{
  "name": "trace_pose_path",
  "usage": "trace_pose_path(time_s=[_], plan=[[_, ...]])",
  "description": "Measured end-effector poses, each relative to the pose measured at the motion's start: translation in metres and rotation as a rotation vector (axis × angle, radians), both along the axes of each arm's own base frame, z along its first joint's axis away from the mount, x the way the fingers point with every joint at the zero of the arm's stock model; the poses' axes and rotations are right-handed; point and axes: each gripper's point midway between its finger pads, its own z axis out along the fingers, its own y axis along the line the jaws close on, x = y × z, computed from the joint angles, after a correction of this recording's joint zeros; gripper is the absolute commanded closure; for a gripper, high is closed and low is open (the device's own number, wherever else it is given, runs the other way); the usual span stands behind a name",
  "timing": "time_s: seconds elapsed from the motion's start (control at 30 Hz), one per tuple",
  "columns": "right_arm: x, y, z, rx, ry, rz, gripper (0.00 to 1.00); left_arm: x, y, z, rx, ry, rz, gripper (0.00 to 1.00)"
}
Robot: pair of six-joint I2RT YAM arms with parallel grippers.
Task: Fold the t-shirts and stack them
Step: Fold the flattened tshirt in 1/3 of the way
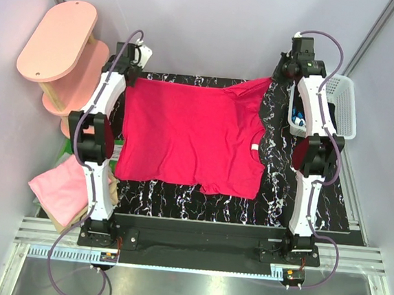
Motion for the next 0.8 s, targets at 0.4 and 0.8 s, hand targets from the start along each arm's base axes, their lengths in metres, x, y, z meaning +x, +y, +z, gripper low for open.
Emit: trace_pose_path(time_s=[0.4,0.8], plan=[[-0.073,0.026,-0.047,0.03,0.221,0.063,1.0,-0.091,0.011,-0.05,-0.04,0.165,0.003,1.0],[-0.208,0.07,-0.051,0.017,0.25,0.157,1.0,-0.151,0.002,-0.06,-0.053,0.174,-0.061,1.0]])
